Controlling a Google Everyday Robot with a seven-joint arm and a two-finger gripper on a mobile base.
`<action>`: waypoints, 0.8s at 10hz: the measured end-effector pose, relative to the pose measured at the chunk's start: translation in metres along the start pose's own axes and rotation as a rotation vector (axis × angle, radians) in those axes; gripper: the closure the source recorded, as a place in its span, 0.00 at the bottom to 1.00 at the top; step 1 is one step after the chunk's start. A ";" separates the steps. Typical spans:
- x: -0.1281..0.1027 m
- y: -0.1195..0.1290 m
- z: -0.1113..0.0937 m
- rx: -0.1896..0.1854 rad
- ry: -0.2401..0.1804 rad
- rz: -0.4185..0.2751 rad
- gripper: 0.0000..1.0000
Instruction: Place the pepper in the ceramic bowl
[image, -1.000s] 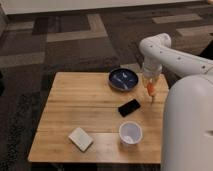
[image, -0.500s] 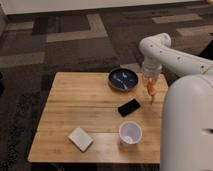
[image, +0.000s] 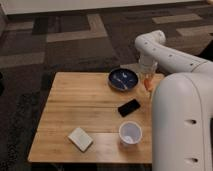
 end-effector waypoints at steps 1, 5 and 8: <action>-0.008 0.005 0.002 0.004 0.007 -0.045 1.00; -0.053 0.028 0.005 0.046 0.014 -0.235 1.00; -0.080 0.043 0.008 0.072 0.006 -0.343 1.00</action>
